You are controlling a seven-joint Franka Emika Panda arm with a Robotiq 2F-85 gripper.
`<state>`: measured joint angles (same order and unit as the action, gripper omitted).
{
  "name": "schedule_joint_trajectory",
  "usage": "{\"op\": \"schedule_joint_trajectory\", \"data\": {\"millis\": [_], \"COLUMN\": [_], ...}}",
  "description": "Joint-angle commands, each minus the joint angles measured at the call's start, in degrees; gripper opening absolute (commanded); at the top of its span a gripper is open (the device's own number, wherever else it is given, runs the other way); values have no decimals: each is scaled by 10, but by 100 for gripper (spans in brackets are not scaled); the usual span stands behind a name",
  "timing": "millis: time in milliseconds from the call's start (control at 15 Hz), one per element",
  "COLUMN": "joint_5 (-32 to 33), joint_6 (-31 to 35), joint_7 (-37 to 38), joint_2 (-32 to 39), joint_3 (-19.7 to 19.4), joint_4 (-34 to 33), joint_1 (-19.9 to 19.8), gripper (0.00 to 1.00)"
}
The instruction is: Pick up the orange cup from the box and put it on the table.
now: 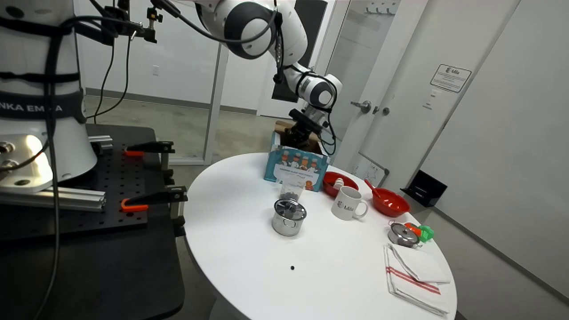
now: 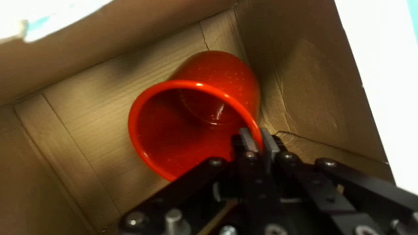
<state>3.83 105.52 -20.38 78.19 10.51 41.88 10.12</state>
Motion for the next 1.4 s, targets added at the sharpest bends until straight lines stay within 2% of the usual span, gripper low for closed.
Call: {"op": "schedule_joint_trajectory", "data": {"millis": [0, 400, 1000, 1333], "joint_5": [-12, 2, 26, 25], "joint_6": [-24, -1, -47, -16], "joint_7": [-8, 27, 65, 120], "joint_2": [-16, -58, -149, -231], "joint_3": [13, -1, -14, -26], "joint_4": [6, 38, 55, 114], "joint_1": [-12, -11, 4, -10], "gripper": [2, 2, 2, 2]}}
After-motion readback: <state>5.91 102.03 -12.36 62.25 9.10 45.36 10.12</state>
